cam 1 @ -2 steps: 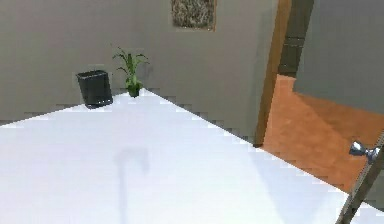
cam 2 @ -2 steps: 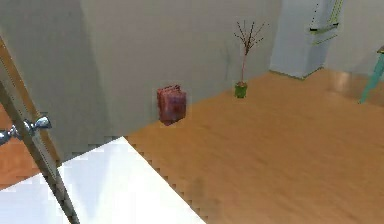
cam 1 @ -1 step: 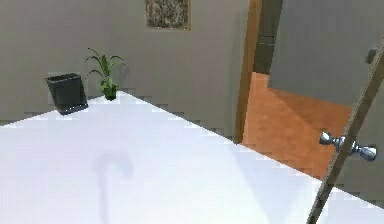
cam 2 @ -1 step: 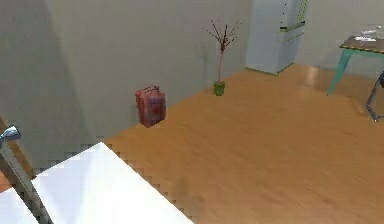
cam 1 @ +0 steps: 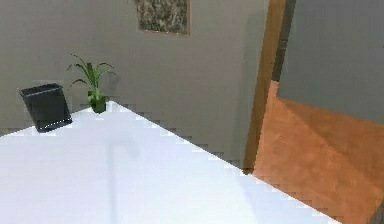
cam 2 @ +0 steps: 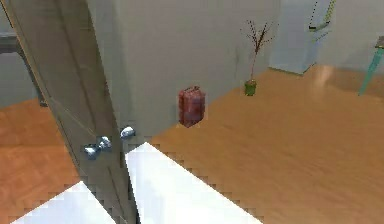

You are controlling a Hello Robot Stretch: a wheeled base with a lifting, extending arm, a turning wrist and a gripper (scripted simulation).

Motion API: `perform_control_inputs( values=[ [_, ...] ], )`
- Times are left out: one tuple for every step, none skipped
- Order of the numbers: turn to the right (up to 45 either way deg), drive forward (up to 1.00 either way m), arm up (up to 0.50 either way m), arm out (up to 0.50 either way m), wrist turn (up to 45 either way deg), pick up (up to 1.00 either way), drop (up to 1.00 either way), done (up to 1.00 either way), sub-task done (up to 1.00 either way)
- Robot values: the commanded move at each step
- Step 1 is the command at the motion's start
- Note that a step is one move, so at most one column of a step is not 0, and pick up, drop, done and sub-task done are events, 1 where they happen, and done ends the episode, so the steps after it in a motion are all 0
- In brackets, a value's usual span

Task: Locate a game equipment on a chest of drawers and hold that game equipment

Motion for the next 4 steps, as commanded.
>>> perform_control_inputs(
  values=[
    [18.0,0.00,0.00,0.00,0.0,0.00,0.00,0.00,0.00],
    [0.0,0.40,0.00,0.00,0.0,0.00,0.00,0.00,0.00],
    [18.0,0.00,0.00,0.00,0.0,0.00,0.00,0.00,0.00],
    [0.0,1.00,0.00,0.00,0.0,0.00,0.00,0.00,0.00]
  ],
)
